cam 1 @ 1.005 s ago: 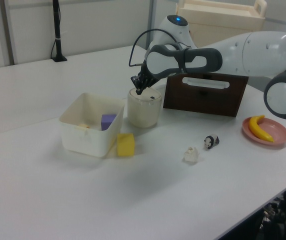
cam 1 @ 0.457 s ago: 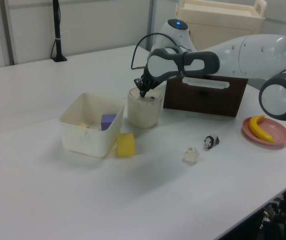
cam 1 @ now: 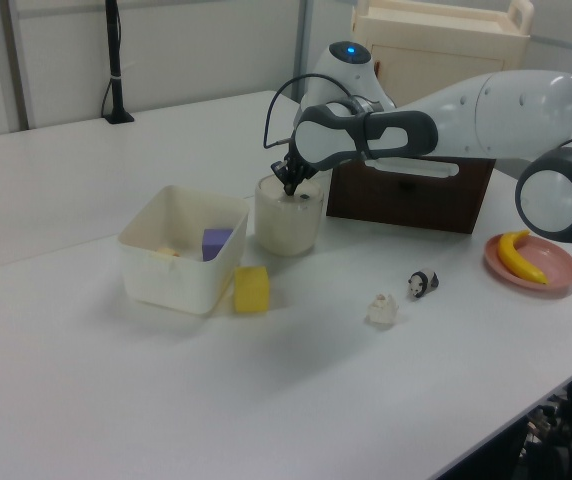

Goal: Open the trash can

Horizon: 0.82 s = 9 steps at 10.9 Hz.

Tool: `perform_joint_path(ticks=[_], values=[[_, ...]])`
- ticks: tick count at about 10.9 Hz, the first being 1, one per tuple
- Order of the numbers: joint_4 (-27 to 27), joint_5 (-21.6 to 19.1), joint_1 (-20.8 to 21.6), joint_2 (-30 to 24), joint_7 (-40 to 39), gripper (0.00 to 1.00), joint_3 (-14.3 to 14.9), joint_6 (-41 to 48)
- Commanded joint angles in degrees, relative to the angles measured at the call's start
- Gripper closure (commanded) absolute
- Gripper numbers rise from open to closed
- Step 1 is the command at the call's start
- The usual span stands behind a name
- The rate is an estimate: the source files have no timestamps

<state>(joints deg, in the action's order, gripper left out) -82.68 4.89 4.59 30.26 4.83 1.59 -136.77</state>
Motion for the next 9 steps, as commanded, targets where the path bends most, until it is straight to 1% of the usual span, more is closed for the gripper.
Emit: perform_joint_path(ticks=[1,2,3,4,5,6,8,9], values=[[-3.8,-1.2,1.12,-1.05,0.1,1.0,0.69,0.0],[-3.97,-1.72,1.03,-4.12,0.27,0.98,0.69,3.14],[-3.63,-2.51,0.86,-6.5,0.27,0.88,0.69,9.61],[-3.62,-2.96,0.86,-8.79,0.27,0.53,0.69,15.68],[-3.71,-2.87,0.68,-10.99,0.27,0.28,0.78,21.57],[-3.71,-2.87,0.68,-13.18,0.36,0.0,0.78,27.55],[-4.24,-2.7,0.68,-16.79,0.1,0.0,0.69,38.02],[-5.37,-2.52,0.77,-18.46,-0.25,0.0,0.69,41.37]])
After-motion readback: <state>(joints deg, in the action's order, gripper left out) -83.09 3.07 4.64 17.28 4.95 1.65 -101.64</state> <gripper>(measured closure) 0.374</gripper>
